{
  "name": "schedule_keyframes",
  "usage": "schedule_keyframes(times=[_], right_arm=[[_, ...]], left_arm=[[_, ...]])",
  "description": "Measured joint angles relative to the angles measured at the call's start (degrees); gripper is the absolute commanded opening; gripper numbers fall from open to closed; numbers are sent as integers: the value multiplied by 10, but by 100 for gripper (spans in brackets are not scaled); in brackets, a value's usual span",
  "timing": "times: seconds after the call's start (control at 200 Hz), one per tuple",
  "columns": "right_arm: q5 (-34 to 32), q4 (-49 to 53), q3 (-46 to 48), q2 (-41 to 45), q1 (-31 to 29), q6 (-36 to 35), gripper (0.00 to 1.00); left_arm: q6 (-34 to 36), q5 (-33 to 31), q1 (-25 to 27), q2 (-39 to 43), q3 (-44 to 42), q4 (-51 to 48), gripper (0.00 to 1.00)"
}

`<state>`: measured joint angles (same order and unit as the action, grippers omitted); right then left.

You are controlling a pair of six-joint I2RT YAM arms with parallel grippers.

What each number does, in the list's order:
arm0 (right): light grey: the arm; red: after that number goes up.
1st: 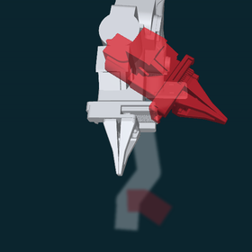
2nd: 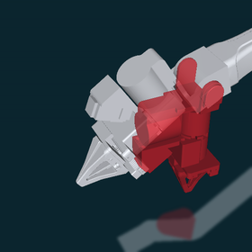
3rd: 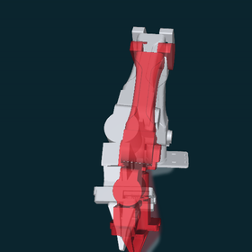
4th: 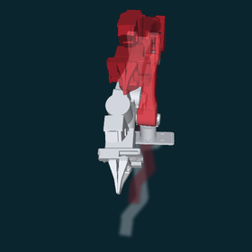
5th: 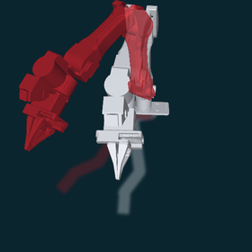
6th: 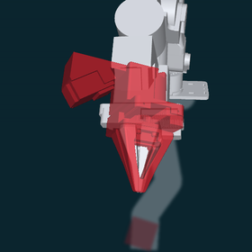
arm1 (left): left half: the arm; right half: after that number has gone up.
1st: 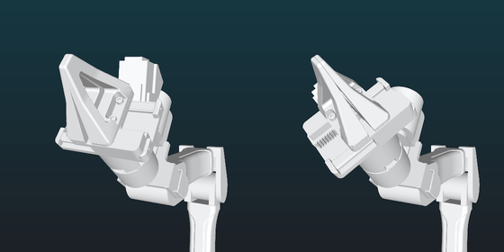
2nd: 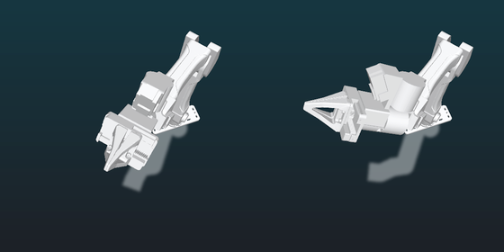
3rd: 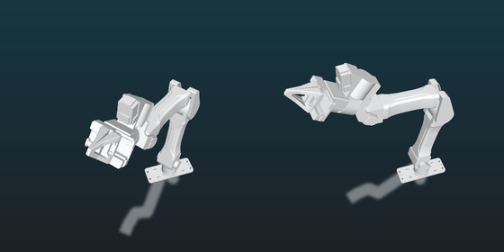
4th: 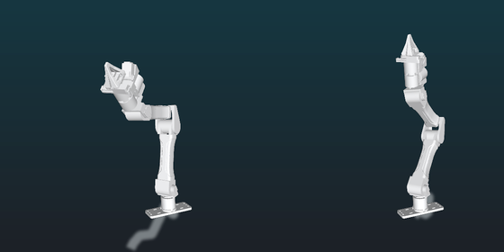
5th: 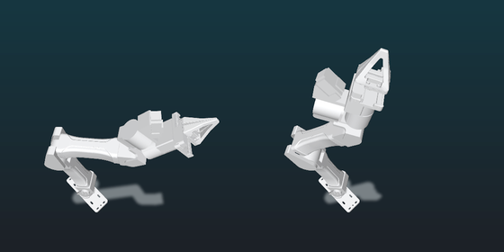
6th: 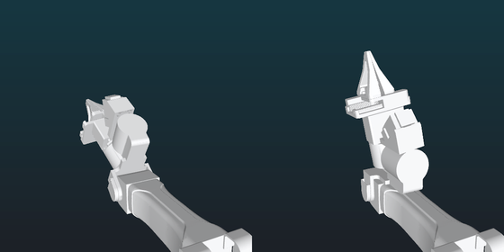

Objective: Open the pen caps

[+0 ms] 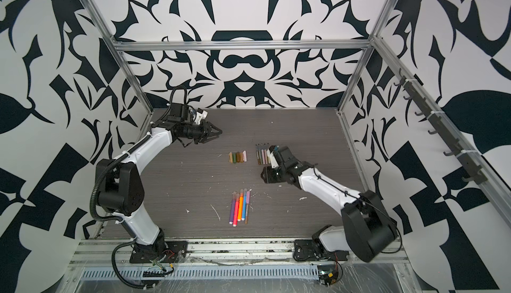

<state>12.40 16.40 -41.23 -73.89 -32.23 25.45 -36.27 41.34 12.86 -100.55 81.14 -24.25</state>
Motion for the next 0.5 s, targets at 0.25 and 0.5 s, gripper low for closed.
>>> schedule_keyframes(times=[0.25, 0.5], right_arm=[[-62, -10, 95, 39, -157, 137, 33], [-139, -7, 49, -21, -298, 245, 29]], left_arm=[[1, -4, 0, 0, 0, 0, 36], [1, -6, 0, 0, 0, 0, 36]])
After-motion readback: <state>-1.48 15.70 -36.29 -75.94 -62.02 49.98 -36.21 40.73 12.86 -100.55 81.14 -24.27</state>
